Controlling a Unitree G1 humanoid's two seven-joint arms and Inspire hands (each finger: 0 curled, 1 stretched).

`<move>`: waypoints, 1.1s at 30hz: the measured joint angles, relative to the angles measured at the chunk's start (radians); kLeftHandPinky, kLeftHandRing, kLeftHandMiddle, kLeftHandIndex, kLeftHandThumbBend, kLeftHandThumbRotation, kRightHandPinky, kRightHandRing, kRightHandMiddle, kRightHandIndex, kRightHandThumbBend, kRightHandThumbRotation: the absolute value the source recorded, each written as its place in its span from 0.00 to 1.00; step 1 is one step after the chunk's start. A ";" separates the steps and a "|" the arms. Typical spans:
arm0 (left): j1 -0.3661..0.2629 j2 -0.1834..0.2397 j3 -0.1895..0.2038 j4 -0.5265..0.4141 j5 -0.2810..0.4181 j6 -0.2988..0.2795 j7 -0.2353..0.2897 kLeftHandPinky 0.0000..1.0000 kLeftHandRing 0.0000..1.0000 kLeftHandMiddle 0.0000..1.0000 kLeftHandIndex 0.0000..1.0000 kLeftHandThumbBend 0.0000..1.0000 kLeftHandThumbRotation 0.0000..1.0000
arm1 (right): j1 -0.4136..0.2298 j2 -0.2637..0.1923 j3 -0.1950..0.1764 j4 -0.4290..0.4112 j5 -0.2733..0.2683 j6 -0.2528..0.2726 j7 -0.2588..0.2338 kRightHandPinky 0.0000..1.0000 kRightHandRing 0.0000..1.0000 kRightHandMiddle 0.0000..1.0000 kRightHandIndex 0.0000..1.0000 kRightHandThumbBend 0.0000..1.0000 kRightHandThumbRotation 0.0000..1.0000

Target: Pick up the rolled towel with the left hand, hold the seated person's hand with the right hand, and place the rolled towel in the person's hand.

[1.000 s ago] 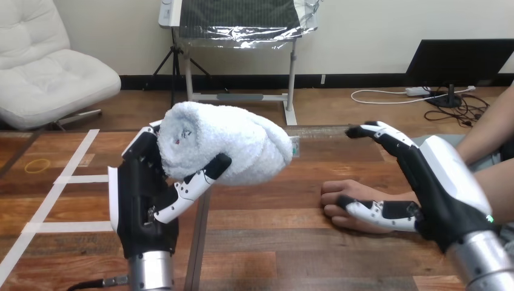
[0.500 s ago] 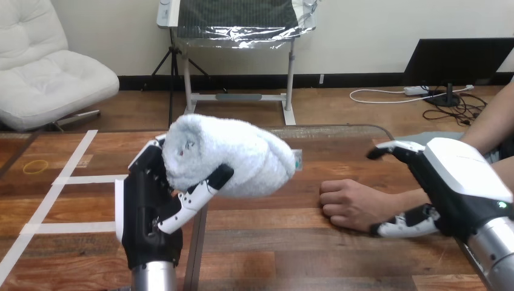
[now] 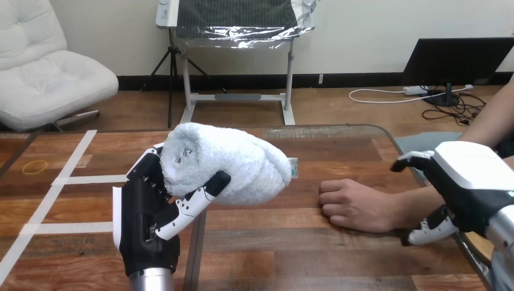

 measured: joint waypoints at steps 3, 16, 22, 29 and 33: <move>0.001 0.000 -0.001 0.000 0.000 0.000 -0.005 0.51 0.47 0.48 0.53 0.67 0.00 | -0.021 -0.012 0.013 0.021 -0.012 0.011 0.033 0.80 0.89 0.89 0.83 0.87 0.00; 0.002 0.000 -0.005 -0.002 0.000 0.003 -0.011 0.48 0.46 0.48 0.52 0.68 0.00 | -0.094 -0.034 0.070 0.141 -0.067 0.017 0.100 0.85 0.92 0.91 0.85 0.84 0.00; 0.002 -0.001 -0.005 -0.002 0.000 0.003 -0.011 0.48 0.47 0.48 0.52 0.68 0.00 | -0.130 -0.043 0.100 0.188 -0.087 0.003 0.100 0.87 0.93 0.92 0.86 0.82 0.01; 0.002 -0.001 -0.005 -0.002 0.000 0.003 -0.015 0.48 0.47 0.48 0.52 0.67 0.00 | -0.173 -0.058 0.127 0.245 -0.106 -0.006 0.100 0.89 0.94 0.93 0.87 0.81 0.04; 0.002 -0.001 -0.004 -0.002 0.000 0.003 -0.015 0.48 0.47 0.49 0.53 0.67 0.00 | -0.194 -0.060 0.137 0.278 -0.110 -0.006 0.099 0.90 0.94 0.93 0.88 0.81 0.05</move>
